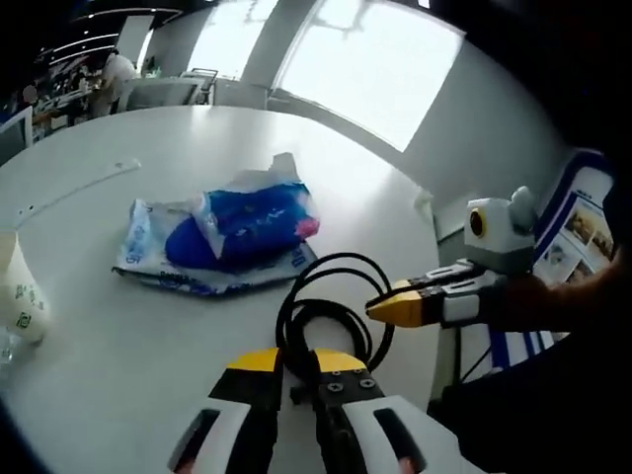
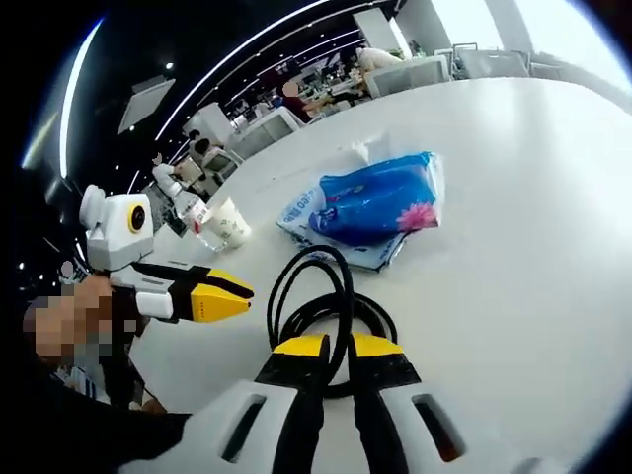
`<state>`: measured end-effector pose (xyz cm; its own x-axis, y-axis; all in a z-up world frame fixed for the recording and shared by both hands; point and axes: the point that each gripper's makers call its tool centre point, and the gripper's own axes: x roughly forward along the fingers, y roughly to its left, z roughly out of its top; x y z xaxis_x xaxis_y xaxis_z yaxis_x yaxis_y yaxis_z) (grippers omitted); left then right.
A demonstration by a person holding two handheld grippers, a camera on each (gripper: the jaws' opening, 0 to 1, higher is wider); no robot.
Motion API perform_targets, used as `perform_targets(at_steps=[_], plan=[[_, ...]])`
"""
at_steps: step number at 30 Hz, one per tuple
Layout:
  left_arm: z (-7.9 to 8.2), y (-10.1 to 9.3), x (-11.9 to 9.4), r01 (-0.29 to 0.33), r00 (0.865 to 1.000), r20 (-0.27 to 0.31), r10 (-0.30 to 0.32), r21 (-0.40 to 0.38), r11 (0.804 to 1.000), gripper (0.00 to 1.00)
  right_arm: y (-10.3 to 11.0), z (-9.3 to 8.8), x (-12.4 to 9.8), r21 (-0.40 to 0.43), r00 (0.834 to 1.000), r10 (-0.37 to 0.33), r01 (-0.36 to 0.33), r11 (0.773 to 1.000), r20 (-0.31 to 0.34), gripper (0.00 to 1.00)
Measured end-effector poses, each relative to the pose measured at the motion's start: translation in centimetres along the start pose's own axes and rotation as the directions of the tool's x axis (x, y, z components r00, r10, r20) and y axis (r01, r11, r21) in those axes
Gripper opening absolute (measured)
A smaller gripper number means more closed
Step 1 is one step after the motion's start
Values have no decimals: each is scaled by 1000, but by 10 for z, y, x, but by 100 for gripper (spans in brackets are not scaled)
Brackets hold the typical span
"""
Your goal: Arrange the tabletop items into an orderly group along one side of the table until the central work area is clear of visible clutter.
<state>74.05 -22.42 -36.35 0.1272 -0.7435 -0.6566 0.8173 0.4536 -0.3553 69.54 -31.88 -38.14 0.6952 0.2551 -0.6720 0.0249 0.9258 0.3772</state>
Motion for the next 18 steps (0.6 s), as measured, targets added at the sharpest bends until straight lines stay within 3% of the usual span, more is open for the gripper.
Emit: perform_targets(at_steps=[9,18], plan=[[-12,-1,-1,0,1000,-12,0,10,1000,21,-8,-13,6,-26,998,-24,22,999,-61,15],[-3,7,-12,-16,1000,16,16,-6,1000,31,-10,0,-4,-31,999,-34,33,999,-21,27]])
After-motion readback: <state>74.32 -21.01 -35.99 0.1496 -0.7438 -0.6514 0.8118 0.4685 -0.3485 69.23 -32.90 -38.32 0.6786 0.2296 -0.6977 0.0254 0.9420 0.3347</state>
